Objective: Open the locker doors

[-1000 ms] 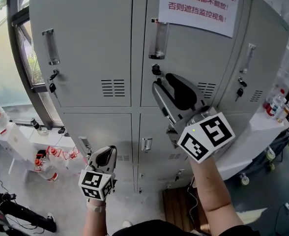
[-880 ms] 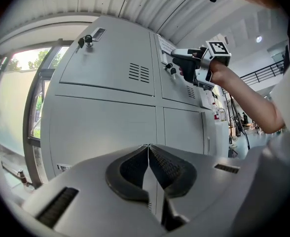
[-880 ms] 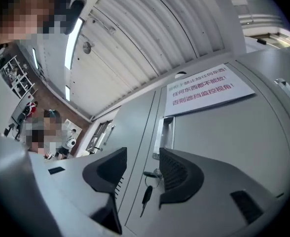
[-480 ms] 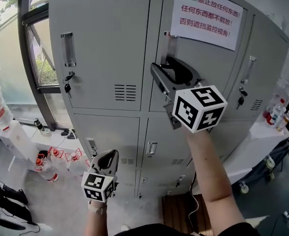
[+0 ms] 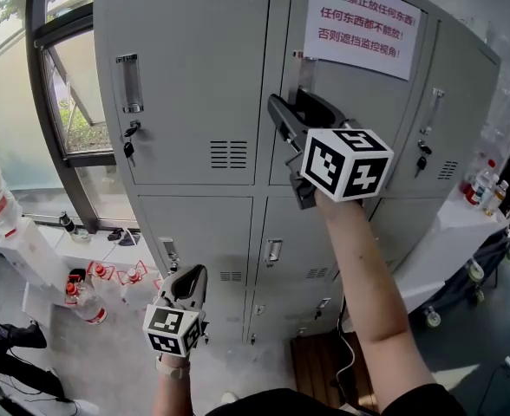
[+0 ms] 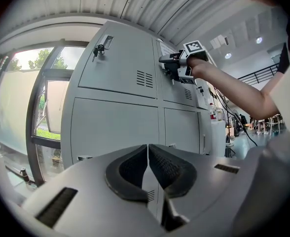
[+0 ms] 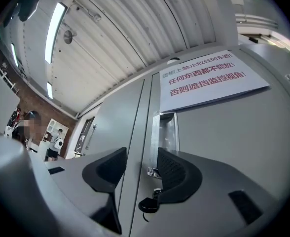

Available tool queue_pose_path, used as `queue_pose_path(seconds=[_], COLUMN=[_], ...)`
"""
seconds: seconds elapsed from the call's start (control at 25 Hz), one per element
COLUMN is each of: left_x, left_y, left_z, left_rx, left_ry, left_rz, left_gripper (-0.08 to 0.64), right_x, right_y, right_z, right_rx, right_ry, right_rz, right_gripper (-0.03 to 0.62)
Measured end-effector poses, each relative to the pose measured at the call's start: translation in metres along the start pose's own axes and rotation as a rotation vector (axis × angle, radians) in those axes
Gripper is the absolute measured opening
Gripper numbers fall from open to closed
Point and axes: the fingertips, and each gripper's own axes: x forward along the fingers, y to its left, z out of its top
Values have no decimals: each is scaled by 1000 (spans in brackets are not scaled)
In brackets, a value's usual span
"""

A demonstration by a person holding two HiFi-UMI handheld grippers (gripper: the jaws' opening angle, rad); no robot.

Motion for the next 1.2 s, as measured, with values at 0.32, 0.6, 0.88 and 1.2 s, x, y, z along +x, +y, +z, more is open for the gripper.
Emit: queue_pose_path(seconds=[0.32, 0.6, 0.88, 1.2], left_x=[-9, -5, -1, -5], left_y=[-2, -29, -84, -163], left_z=[-9, -18, -18, -23], left_rx=[4, 22, 18, 20], left_ry=[12, 20, 20, 37], left_rz=[-88, -176, -206, -244], left_gripper=[20, 20, 20, 20], right_x=[-19, -63, -117, -186], right_y=[14, 25, 26, 16], right_z=[9, 24, 40, 59], right_rx=[48, 12, -1, -11], right_ry=[-8, -4, 6, -13], right_rz=[10, 13, 60, 135], right_gripper=[219, 189, 147, 153])
